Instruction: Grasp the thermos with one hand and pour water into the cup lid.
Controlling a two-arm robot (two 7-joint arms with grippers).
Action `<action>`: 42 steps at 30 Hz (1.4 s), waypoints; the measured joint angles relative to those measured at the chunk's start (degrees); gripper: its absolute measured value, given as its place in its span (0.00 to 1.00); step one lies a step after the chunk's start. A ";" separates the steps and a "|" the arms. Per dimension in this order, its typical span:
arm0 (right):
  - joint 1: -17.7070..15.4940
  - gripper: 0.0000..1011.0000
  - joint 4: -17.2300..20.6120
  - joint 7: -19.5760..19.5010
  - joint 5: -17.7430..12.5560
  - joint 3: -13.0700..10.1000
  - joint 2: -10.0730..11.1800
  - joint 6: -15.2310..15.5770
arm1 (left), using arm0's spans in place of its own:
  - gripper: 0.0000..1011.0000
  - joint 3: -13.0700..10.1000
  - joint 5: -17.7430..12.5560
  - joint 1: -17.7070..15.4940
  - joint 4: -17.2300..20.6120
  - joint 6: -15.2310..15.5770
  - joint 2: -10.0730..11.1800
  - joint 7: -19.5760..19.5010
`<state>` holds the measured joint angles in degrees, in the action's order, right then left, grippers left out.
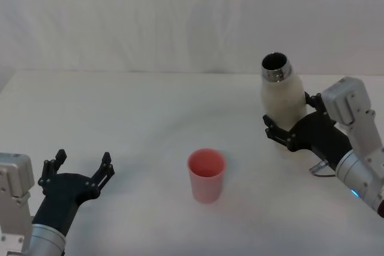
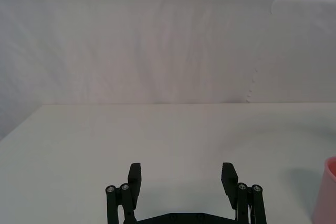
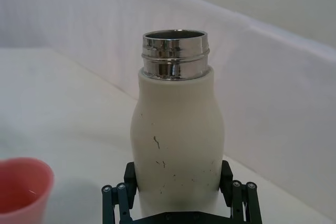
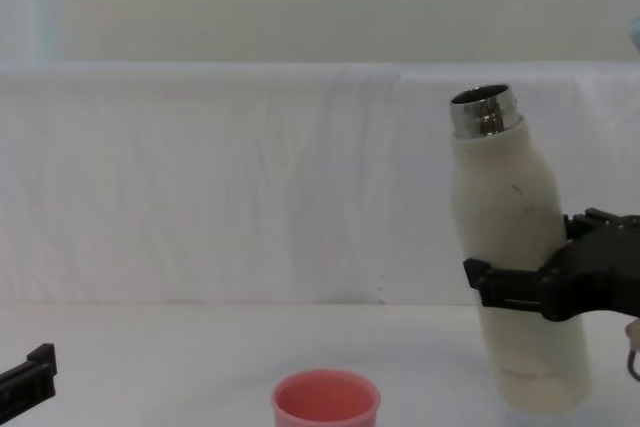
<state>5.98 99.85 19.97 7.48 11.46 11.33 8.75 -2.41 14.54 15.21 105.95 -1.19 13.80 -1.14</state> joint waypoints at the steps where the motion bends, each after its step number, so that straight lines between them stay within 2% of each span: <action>1: 0.01 0.94 -0.18 0.14 -0.66 -0.07 -0.17 -0.02 | 0.99 0.00 0.00 0.00 0.00 0.00 0.00 0.00; 3: 0.15 0.94 -0.94 0.54 -2.95 -0.17 -0.75 -0.04 | 0.99 0.00 0.00 0.00 0.00 0.00 0.00 0.00; 20: 1.26 0.94 -4.54 1.08 -12.93 -0.47 -4.17 1.45 | 0.99 0.00 0.00 0.00 0.00 0.00 0.00 0.00; 35: 2.06 0.94 -5.93 0.96 -17.11 0.81 -3.67 4.45 | 0.99 0.00 0.00 0.00 0.00 0.00 0.00 0.00; 42: 2.35 0.94 -6.52 0.53 -18.33 1.40 -3.15 4.80 | 0.99 0.00 0.00 0.00 0.00 0.00 0.00 0.00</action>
<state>8.33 93.32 20.50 -10.85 12.86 8.18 13.54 -2.41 14.54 15.21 105.95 -1.19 13.81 -1.14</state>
